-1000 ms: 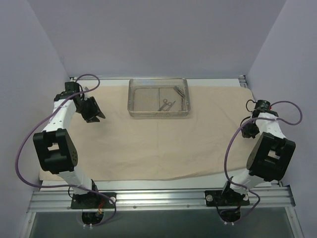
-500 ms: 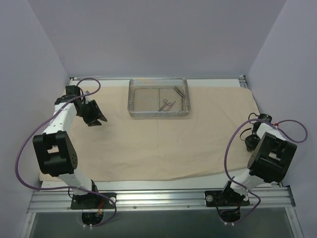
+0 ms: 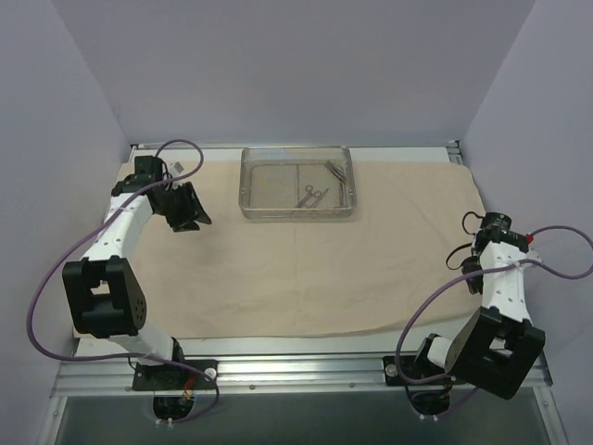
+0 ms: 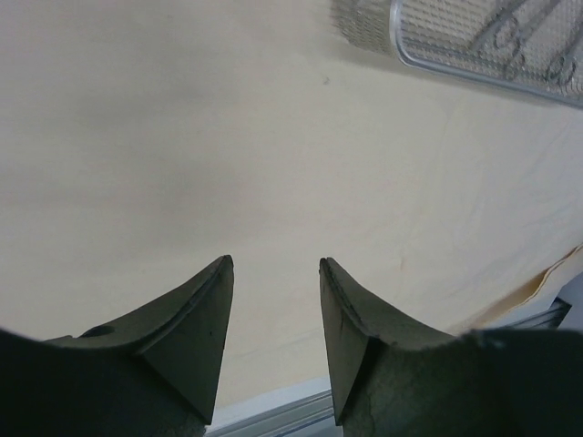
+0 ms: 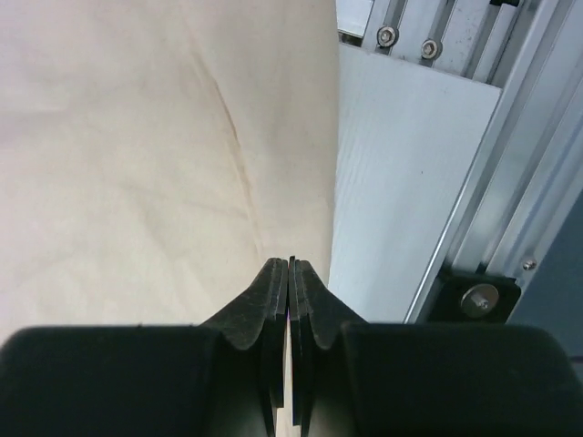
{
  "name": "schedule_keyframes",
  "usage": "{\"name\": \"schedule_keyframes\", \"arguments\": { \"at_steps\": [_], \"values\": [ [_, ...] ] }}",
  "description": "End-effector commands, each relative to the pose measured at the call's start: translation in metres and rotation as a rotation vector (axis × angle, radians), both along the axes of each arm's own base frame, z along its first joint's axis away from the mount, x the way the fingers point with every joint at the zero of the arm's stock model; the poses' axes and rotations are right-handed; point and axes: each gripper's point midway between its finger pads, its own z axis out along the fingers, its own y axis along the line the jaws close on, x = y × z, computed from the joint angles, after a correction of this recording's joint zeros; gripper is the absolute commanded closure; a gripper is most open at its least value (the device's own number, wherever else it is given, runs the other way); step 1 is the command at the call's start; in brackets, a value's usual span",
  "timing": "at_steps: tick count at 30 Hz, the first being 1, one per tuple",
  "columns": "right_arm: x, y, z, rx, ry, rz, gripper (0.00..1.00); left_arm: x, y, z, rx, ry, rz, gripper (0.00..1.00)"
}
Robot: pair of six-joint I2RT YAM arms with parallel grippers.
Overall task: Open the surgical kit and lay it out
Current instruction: Smooth out the surgical kit at the center of the board.
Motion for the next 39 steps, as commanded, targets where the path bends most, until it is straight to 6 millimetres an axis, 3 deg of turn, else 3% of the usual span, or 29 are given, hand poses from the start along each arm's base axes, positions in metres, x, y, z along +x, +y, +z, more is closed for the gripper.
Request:
{"name": "schedule_keyframes", "arguments": {
  "at_steps": [1,3,5,6,7,9,12,13,15,16,17,18,19,21,25,27,28,29,31,35,39],
  "values": [
    [-0.027,0.018,0.025,0.041,0.067,0.037,1.00,-0.001,-0.045,0.045,-0.010,-0.194,-0.185,0.48],
    [0.001,0.021,0.044,0.058,-0.049,0.157,0.99,-0.006,-0.068,0.058,-0.022,-0.243,-0.264,0.48],
    [0.027,0.016,0.057,0.033,-0.107,0.271,0.90,-0.015,-0.107,0.075,-0.045,-0.313,-0.379,0.48],
    [0.053,0.020,0.061,0.062,-0.176,0.334,0.86,-0.019,-0.120,0.079,-0.050,-0.332,-0.416,0.48],
    [0.062,0.020,0.061,0.074,-0.174,0.393,0.83,-0.026,-0.143,0.082,-0.060,-0.347,-0.478,0.48],
    [0.090,0.015,0.058,0.091,-0.183,0.443,0.83,-0.033,-0.168,0.089,-0.109,-0.356,-0.540,0.48],
    [0.121,0.012,0.052,0.101,-0.195,0.520,0.85,-0.047,-0.214,0.085,-0.165,-0.354,-0.654,0.49],
    [0.128,0.017,0.051,0.129,-0.207,0.551,0.87,-0.048,-0.227,0.075,-0.171,-0.331,-0.679,0.49],
    [0.134,0.018,0.039,0.160,-0.166,0.584,0.89,-0.070,-0.263,0.070,-0.231,-0.297,-0.778,0.49],
    [0.140,0.019,0.042,0.158,-0.173,0.602,0.89,-0.073,-0.278,0.053,-0.245,-0.253,-0.810,0.49],
    [0.146,0.026,0.042,0.166,-0.175,0.629,0.89,-0.089,-0.298,0.046,-0.269,-0.220,-0.868,0.49],
    [0.150,0.030,0.043,0.172,-0.176,0.643,0.88,-0.096,-0.313,0.050,-0.314,-0.217,-0.912,0.50],
    [0.157,0.032,0.050,0.163,-0.199,0.655,0.88,-0.101,-0.326,0.031,-0.320,-0.161,-0.937,0.51],
    [0.167,0.046,0.065,0.170,-0.264,0.676,0.88,-0.122,-0.353,0.022,-0.341,-0.126,-1.007,0.52],
    [0.176,0.069,0.087,0.230,-0.357,0.708,0.87,-0.139,-0.401,0.006,-0.338,-0.113,-1.093,0.52],
    [0.175,0.072,0.096,0.220,-0.372,0.728,0.87,-0.148,-0.417,0.002,-0.361,-0.098,-1.117,0.52],
    [0.173,0.071,0.097,0.214,-0.368,0.728,0.87,-0.157,-0.428,-0.011,-0.368,-0.068,-1.140,0.52],
    [0.172,0.070,0.098,0.208,-0.367,0.730,0.87,-0.160,-0.437,-0.008,-0.385,-0.064,-1.145,0.52],
    [0.168,0.067,0.096,0.191,-0.343,0.740,0.87,-0.176,-0.449,-0.021,-0.398,-0.031,-1.174,0.52],
    [0.162,0.064,0.081,0.197,-0.293,0.727,0.88,-0.210,-0.470,-0.029,-0.427,0.006,-1.234,0.52],
    [0.169,0.066,0.079,0.211,-0.311,0.732,0.88,-0.223,-0.481,-0.049,-0.419,0.055,-1.241,0.53]
  ]
}}
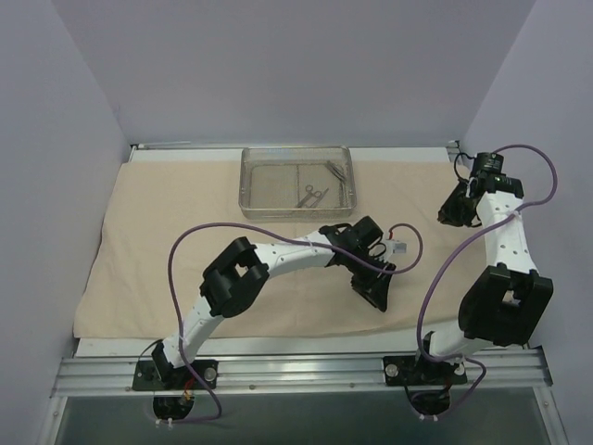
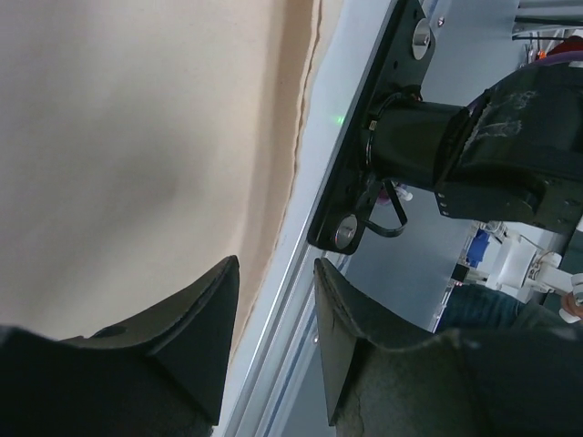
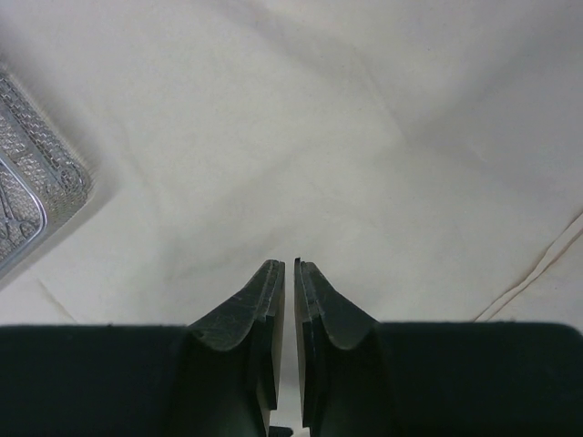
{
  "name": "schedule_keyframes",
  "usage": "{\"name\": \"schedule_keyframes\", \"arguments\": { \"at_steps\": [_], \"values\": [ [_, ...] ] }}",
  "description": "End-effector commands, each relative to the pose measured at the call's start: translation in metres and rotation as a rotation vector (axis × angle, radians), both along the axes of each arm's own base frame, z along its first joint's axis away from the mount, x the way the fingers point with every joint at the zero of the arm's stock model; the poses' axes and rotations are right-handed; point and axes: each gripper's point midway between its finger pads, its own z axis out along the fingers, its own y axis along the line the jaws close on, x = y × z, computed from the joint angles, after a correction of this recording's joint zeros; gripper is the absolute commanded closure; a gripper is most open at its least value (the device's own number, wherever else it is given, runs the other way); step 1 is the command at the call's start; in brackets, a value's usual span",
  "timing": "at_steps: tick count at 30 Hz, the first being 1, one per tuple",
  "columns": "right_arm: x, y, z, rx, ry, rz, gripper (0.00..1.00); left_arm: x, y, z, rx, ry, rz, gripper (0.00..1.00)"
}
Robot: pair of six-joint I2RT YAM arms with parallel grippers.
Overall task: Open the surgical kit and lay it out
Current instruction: Smooth out the surgical kit at the center of the board.
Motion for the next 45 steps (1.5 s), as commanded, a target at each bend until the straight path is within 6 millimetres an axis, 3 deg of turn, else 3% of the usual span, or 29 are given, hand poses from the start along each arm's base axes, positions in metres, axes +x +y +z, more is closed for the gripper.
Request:
{"name": "schedule_keyframes", "arguments": {
  "at_steps": [1,5,9,14,20,25,29,30,32,33,35,36,38,39,42,43,45],
  "values": [
    [-0.002,0.001,0.000,0.001,0.010,0.012,0.88,-0.005,-0.022,0.004,-0.052,0.012,-0.018,0.53],
    [0.003,0.001,0.006,0.001,-0.005,0.028,0.88,-0.007,-0.028,-0.007,-0.041,0.012,-0.018,0.53],
    [0.003,0.002,0.009,-0.003,-0.020,0.033,0.88,-0.015,-0.032,-0.030,-0.005,0.034,-0.026,0.53],
    [-0.002,0.005,0.004,0.008,-0.017,0.035,0.89,-0.030,-0.034,-0.036,0.003,0.038,-0.052,0.53],
    [-0.008,0.008,-0.005,0.021,0.000,0.041,0.89,-0.072,-0.036,-0.021,-0.060,0.095,-0.170,0.53],
    [-0.002,0.007,-0.010,0.025,0.005,0.046,0.89,-0.088,-0.022,-0.029,-0.013,0.139,-0.212,0.57],
    [-0.011,0.013,-0.029,0.063,0.062,0.040,0.90,-0.094,-0.010,-0.015,-0.090,0.122,-0.214,0.57],
    [-0.015,0.014,-0.033,0.067,0.073,0.027,0.91,-0.097,-0.006,-0.002,-0.117,0.118,-0.227,0.57],
    [-0.029,0.011,-0.041,0.048,0.109,-0.011,0.99,-0.103,0.006,0.001,-0.139,0.118,-0.257,0.57],
    [-0.034,0.010,-0.043,0.042,0.115,-0.039,1.00,-0.102,0.009,0.015,-0.162,0.098,-0.260,0.57],
    [-0.048,0.007,-0.051,0.021,0.136,-0.082,1.00,-0.094,0.017,0.013,-0.133,0.045,-0.228,0.57],
    [-0.053,0.006,-0.055,0.017,0.142,-0.106,1.00,-0.082,0.020,0.025,-0.143,0.015,-0.196,0.57],
    [-0.064,0.009,-0.069,0.028,0.177,-0.112,1.00,-0.064,0.027,0.029,-0.127,-0.033,-0.129,0.57],
    [-0.068,0.012,-0.075,0.038,0.194,-0.110,1.00,-0.054,0.030,0.045,-0.147,-0.072,-0.101,0.57],
    [-0.087,0.020,-0.095,0.076,0.267,-0.103,1.00,-0.010,0.049,0.064,-0.114,-0.158,0.007,0.57],
    [-0.093,0.020,-0.096,0.073,0.290,-0.103,1.00,0.015,0.060,0.066,-0.095,-0.178,0.064,0.56],
    [-0.100,0.016,-0.095,0.053,0.306,-0.118,1.00,0.041,0.083,0.072,-0.046,-0.189,0.137,0.56]
  ]
}}
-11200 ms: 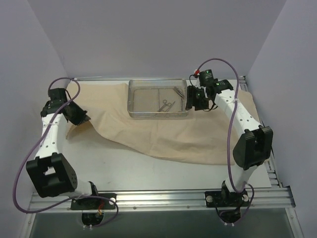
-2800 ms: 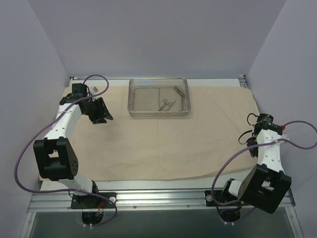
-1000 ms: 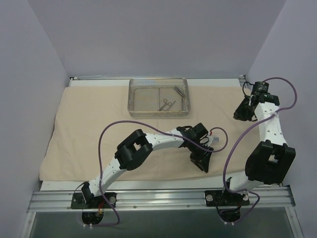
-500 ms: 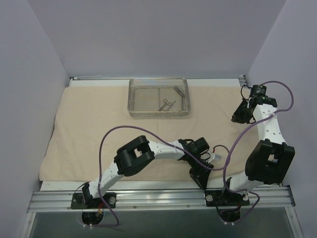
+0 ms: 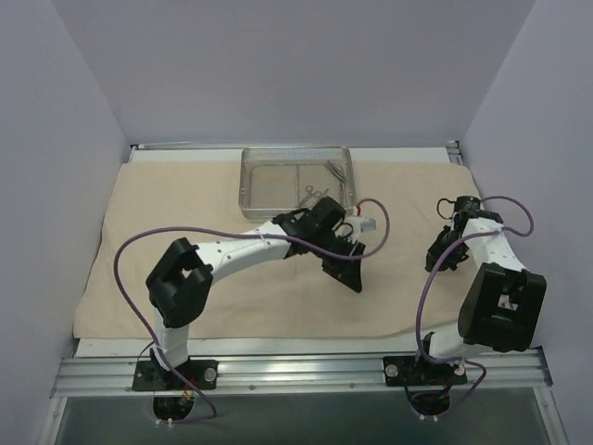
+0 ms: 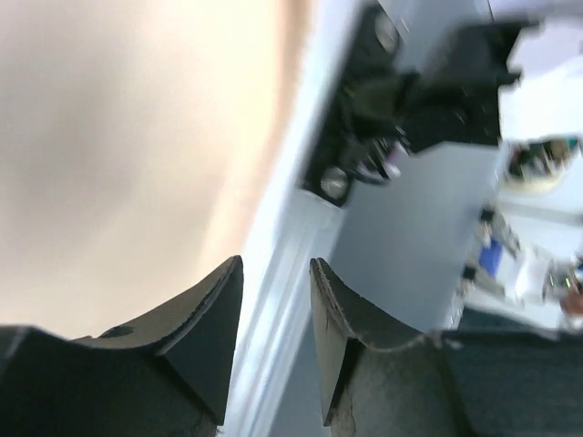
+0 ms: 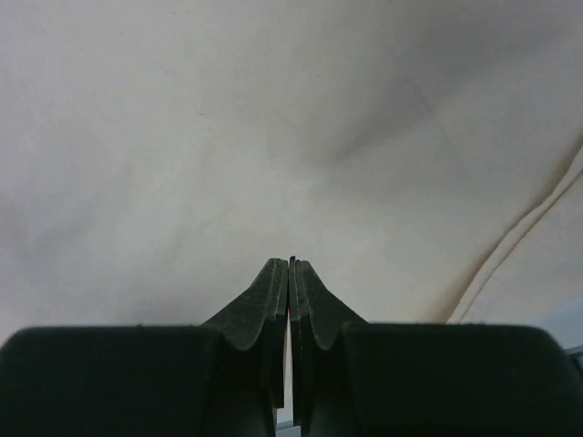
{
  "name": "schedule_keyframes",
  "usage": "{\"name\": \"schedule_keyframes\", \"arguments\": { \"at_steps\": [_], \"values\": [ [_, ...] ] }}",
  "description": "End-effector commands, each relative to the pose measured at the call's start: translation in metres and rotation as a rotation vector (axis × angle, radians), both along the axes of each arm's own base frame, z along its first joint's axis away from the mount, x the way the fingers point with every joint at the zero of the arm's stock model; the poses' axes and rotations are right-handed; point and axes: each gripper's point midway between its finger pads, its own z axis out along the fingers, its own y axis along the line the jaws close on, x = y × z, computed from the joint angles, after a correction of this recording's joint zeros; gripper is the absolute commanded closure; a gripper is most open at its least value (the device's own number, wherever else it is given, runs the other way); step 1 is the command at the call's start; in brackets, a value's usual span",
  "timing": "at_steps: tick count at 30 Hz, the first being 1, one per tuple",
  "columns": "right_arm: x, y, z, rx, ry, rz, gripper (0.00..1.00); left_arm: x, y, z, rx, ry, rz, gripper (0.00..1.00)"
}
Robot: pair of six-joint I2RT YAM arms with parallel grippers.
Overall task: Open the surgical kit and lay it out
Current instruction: Smooth out the surgical kit at the center of the board.
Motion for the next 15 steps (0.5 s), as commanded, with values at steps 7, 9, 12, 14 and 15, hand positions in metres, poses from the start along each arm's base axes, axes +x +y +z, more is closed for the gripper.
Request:
{"name": "schedule_keyframes", "arguments": {
  "at_steps": [7,9,12,14,15],
  "values": [
    [-0.025,-0.102,0.028,-0.317,0.118,-0.174,0.67,0.142,0.157,0.019,0.181,-0.227,0.444,0.44],
    [-0.029,-0.124,0.036,-0.417,0.148,-0.205,0.52,0.158,0.192,0.029,0.198,-0.257,0.520,0.40],
    [-0.016,-0.142,0.041,-0.477,0.144,-0.236,0.33,0.175,0.224,0.034,0.208,-0.267,0.586,0.37],
    [-0.007,-0.148,0.032,-0.479,0.166,-0.244,0.30,0.180,0.232,0.038,0.207,-0.262,0.610,0.37],
    [-0.007,-0.150,0.028,-0.484,0.185,-0.249,0.30,0.182,0.234,0.041,0.203,-0.265,0.622,0.38]
  ]
}}
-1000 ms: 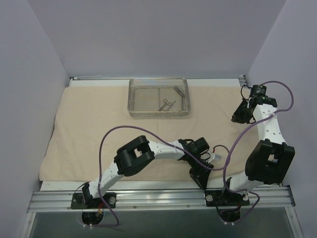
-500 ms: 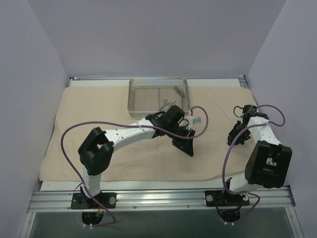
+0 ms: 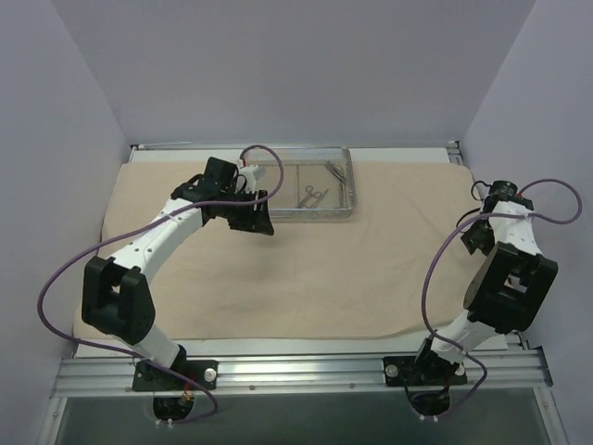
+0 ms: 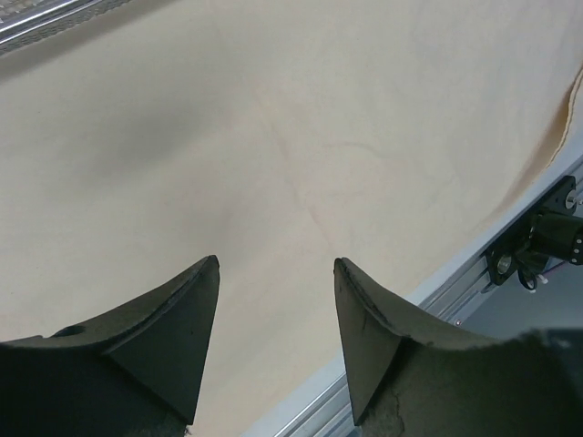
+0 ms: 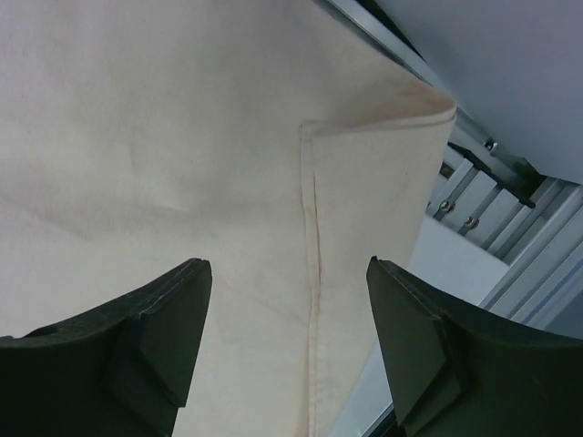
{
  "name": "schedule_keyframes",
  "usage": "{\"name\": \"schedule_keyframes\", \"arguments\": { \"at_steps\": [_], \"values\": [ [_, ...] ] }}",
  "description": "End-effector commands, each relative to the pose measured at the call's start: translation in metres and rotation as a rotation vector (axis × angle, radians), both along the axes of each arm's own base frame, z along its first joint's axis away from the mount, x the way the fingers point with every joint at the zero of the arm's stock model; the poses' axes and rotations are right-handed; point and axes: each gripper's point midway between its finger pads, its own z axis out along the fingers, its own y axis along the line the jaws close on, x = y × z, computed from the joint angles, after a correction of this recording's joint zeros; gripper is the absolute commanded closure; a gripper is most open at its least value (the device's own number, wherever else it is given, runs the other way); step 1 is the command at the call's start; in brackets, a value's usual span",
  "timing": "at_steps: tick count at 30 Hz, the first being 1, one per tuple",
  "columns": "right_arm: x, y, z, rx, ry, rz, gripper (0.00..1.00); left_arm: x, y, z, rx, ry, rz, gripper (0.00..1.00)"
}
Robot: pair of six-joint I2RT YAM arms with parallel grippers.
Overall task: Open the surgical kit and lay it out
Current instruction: Smooth out the surgical kit at the center of the board.
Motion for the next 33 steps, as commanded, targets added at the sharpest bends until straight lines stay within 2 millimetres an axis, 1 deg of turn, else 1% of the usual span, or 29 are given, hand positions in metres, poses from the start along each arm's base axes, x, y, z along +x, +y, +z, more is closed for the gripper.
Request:
{"name": "schedule_keyframes", "arguments": {
  "at_steps": [1,3,4,6,9,10,13,17,24,28,30,31,33],
  "values": [
    [-0.007,-0.017,-0.015,-0.060,0.129,-0.051,0.29,0.001,0.012,0.016,0.011,-0.048,0.000,0.37],
    [-0.001,-0.018,-0.020,-0.065,0.142,-0.057,0.29,0.003,0.014,0.017,0.010,-0.058,0.008,0.38],
    [-0.003,-0.021,-0.024,-0.082,0.179,-0.074,0.29,0.005,0.017,0.017,0.012,-0.055,0.020,0.38],
    [-0.001,-0.024,-0.026,-0.097,0.192,-0.074,0.30,0.006,0.021,0.014,0.015,-0.038,0.032,0.38],
    [-0.004,-0.029,-0.034,-0.120,0.233,-0.080,0.32,0.012,0.027,0.009,0.007,-0.025,0.056,0.38],
    [-0.005,-0.030,-0.039,-0.117,0.249,-0.076,0.32,0.013,0.029,0.009,0.009,-0.023,0.060,0.38],
    [-0.015,-0.032,-0.048,-0.130,0.304,-0.081,0.34,0.016,0.033,0.007,0.015,-0.011,0.072,0.38],
    [-0.029,-0.038,-0.056,-0.144,0.352,-0.109,0.38,0.016,0.034,0.002,0.015,0.004,0.075,0.38],
    [-0.045,-0.043,-0.066,-0.148,0.413,-0.107,0.42,0.018,0.035,0.001,0.013,0.005,0.081,0.38],
    [-0.049,-0.044,-0.067,-0.147,0.418,-0.117,0.51,0.017,0.035,0.000,0.012,0.007,0.080,0.38],
    [-0.051,-0.043,-0.068,-0.143,0.420,-0.116,0.53,0.016,0.035,-0.001,0.011,0.009,0.078,0.38],
    [-0.053,-0.044,-0.067,-0.139,0.422,-0.120,0.60,0.016,0.036,-0.001,0.011,0.009,0.080,0.38],
    [-0.057,-0.044,-0.066,-0.136,0.430,-0.127,0.67,0.015,0.036,-0.001,0.010,0.008,0.080,0.38]
  ]
}}
